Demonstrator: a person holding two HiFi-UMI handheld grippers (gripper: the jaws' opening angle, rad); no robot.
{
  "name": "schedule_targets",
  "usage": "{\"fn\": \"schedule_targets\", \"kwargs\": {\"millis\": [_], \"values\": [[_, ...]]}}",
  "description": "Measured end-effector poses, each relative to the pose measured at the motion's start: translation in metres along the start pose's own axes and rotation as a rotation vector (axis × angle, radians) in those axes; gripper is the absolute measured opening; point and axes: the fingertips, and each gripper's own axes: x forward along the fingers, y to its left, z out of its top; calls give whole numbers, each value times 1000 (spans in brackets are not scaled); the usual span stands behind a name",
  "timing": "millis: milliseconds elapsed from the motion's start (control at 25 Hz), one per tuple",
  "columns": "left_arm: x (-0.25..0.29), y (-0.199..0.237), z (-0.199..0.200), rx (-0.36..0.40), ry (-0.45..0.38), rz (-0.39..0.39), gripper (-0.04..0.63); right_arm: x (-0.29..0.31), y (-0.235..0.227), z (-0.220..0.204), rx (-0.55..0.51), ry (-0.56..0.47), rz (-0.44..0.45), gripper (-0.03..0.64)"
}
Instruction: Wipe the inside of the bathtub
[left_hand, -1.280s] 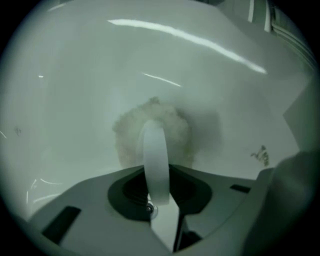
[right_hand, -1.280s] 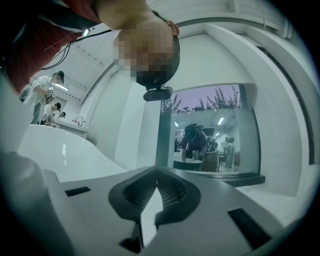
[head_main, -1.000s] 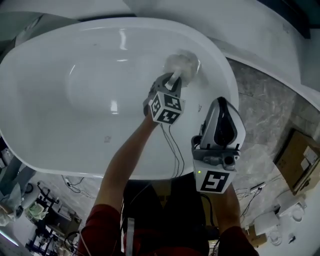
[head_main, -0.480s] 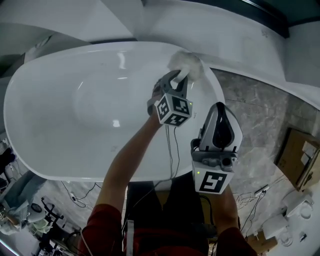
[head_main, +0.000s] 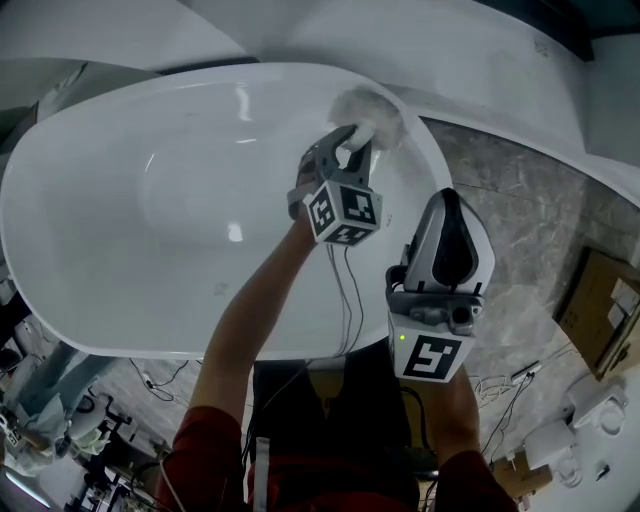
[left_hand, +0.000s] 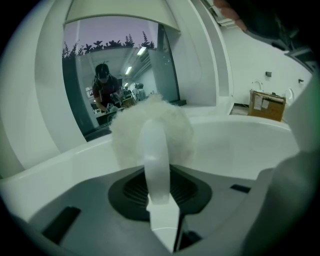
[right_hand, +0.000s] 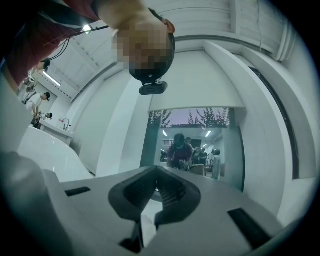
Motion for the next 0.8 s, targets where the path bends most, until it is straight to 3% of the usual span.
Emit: {"fn": "schedule_targets", "kwargs": {"millis": [400,800], "values": [[32,-10,-58,6,65,14,92,1,1,-57,29,46,41,12],[91,-27,-175,-24,270,2,92,4,14,-99,68,38,105,12]]}}
